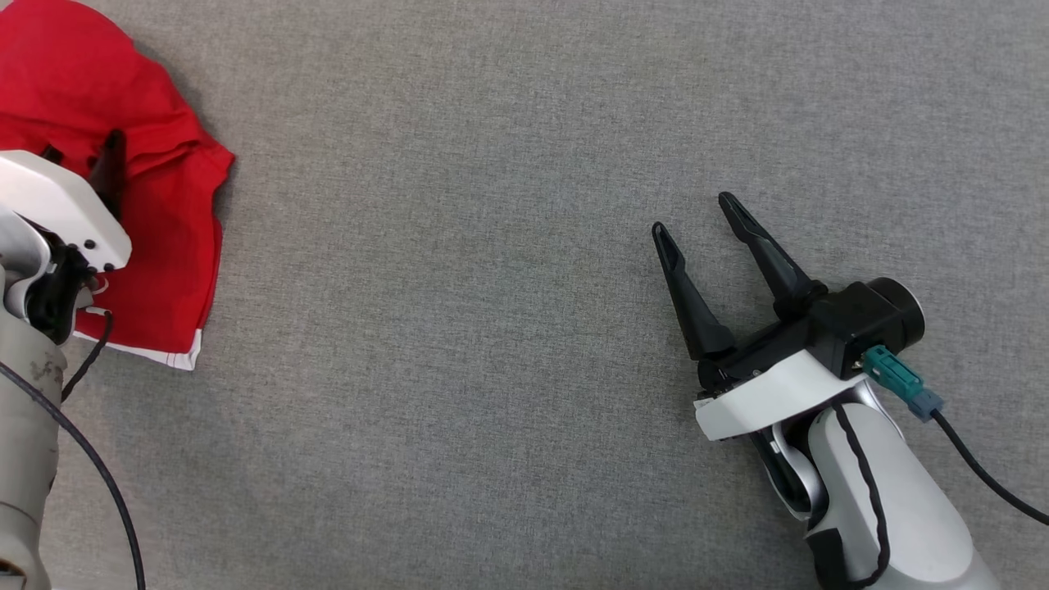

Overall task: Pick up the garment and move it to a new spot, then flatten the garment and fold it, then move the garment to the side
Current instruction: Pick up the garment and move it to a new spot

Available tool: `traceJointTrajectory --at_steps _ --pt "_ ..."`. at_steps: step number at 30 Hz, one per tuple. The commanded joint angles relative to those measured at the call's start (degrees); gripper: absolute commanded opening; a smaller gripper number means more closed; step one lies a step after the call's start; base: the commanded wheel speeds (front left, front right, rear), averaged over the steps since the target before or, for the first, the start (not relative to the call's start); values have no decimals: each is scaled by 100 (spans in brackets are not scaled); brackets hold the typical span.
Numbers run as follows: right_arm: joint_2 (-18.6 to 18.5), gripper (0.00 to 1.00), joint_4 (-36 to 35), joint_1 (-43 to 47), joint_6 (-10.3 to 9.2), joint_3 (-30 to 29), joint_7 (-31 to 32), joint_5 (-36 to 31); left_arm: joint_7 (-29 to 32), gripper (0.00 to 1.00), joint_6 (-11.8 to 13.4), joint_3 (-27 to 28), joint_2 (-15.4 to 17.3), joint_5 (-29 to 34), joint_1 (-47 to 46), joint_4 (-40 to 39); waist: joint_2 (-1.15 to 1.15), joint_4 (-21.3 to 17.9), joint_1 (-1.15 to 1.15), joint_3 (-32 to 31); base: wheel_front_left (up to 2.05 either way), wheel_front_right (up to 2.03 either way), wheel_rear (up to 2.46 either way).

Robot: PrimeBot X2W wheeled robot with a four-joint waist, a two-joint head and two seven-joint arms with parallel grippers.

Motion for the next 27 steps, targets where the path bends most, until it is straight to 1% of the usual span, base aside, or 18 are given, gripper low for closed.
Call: traceJointTrajectory --at_steps 1,6,11,14,19,21,27 --pt "-101 100 135 65 -3 -28 14 11 -95 0 -2 -16 10 -42 -73 32 0 -8 0 -11 0 0 0" --pt "-87 100 163 101 -2 -28 14 72 -704 0 -2 -194 68 -20 -151 64 0 -23 0 -158 0 0 0" --pt "-75 100 176 152 -2 -75 8 189 -1494 0 -2 -302 -27 -50 -93 72 0 -46 0 -475 0 0 0" --pt "-65 100 156 175 -1 -73 8 342 -1809 0 -2 -366 -101 -84 -6 -45 0 -93 0 -708 0 0 0" --pt "-64 100 146 318 -1 -186 8 561 -1982 0 -1 -397 -227 -165 192 -547 0 -187 0 -1074 0 0 0" --pt "-64 100 136 355 -1 -252 7 640 -1985 0 -1 -334 -330 -133 325 -935 0 -238 0 -1221 0 0 0" --pt "-62 100 98 533 -1 -528 7 830 -1985 0 -1 -364 -618 258 878 -2018 0 -480 0 -1664 0 0 0"
